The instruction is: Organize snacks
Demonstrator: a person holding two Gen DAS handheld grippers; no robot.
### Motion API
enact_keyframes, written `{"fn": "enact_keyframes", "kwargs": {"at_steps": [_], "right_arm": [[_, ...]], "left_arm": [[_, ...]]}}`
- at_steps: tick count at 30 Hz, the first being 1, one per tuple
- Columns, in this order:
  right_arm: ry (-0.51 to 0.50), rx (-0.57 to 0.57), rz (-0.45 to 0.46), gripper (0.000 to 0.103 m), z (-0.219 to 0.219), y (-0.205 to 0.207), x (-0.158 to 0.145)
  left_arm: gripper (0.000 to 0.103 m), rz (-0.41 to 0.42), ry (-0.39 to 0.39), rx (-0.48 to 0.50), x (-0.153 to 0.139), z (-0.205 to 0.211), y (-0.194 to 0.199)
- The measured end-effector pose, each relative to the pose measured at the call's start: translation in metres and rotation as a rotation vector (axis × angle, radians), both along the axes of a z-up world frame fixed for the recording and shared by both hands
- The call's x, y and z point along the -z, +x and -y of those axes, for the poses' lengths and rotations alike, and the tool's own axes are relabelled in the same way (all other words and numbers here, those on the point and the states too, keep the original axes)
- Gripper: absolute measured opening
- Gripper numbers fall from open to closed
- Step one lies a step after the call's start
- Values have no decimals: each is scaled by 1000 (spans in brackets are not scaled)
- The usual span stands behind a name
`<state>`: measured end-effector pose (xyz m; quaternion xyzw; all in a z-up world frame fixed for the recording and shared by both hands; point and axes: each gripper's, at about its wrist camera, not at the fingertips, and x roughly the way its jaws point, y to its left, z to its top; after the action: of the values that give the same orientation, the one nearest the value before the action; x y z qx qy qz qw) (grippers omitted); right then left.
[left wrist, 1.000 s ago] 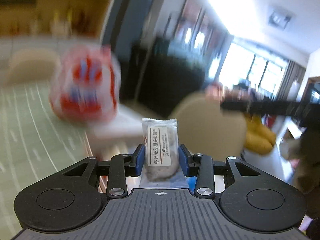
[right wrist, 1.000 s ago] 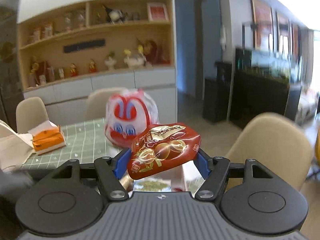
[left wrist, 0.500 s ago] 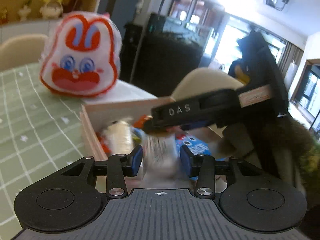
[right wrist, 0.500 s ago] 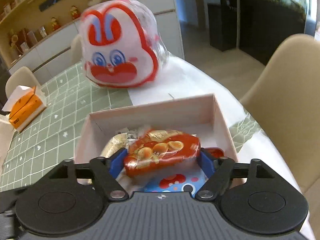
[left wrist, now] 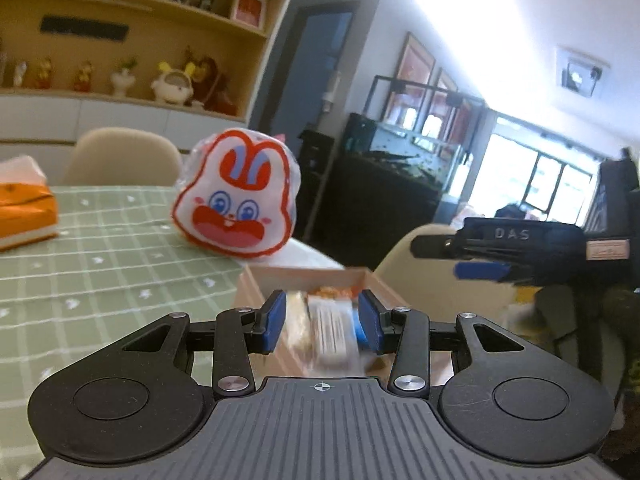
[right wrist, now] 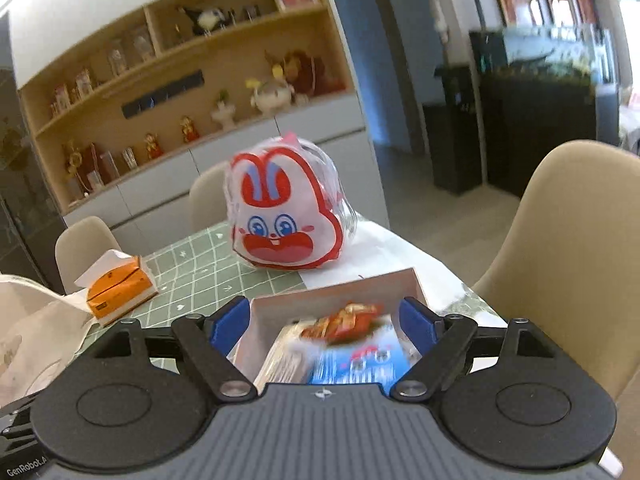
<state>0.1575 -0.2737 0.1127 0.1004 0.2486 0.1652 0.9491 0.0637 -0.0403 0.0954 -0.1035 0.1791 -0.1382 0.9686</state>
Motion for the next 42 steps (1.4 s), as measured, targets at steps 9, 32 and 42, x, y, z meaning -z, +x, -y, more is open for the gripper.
{"fn": "enact_keyframes", "kwargs": {"at_steps": [9,32,42], "right_arm": [[-82,15,71,84,9,-148,57],[-168,35,-25,84,5,-226,114],[-176,32,-26,84,3,-228,113]], "left_arm": [[30,18,159,-68,25,48,-117],[17,-130,181,-110,72,69,-160],[17,-134,170,-104,72,70,-159]]}}
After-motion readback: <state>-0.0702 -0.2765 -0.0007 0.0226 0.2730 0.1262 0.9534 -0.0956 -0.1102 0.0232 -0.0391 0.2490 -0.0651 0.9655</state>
